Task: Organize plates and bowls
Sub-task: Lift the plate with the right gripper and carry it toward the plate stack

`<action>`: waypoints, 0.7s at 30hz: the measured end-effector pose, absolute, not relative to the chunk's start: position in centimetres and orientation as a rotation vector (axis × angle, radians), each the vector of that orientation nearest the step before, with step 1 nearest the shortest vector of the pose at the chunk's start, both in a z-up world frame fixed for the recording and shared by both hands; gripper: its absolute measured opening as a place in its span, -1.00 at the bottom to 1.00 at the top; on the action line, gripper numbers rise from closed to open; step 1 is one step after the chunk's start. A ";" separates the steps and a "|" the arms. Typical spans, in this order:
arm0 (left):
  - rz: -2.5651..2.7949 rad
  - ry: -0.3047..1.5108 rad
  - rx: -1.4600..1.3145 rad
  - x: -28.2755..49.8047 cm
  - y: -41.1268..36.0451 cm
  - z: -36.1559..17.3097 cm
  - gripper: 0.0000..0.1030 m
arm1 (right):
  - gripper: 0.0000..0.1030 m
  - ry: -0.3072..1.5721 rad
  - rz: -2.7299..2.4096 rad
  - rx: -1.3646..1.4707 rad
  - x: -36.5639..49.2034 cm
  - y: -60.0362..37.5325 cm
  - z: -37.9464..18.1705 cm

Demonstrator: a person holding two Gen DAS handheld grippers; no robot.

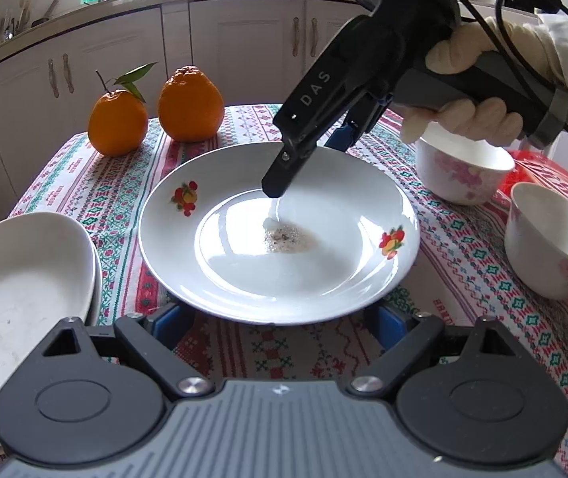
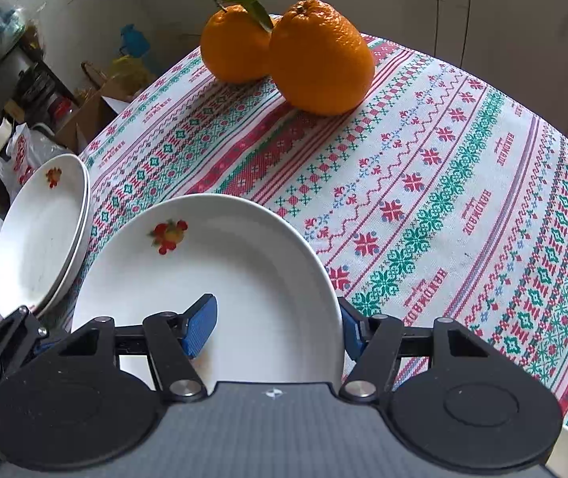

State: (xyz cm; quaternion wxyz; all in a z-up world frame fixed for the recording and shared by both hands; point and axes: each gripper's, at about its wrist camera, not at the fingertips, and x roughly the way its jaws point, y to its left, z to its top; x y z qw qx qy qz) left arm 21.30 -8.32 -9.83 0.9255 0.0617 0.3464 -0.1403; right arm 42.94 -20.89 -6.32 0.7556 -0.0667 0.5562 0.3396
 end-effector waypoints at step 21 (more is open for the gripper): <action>-0.351 0.714 0.173 20.5 -8.3 -9.3 0.77 | 0.36 1.184 0.767 -0.093 42.0 -22.1 -5.8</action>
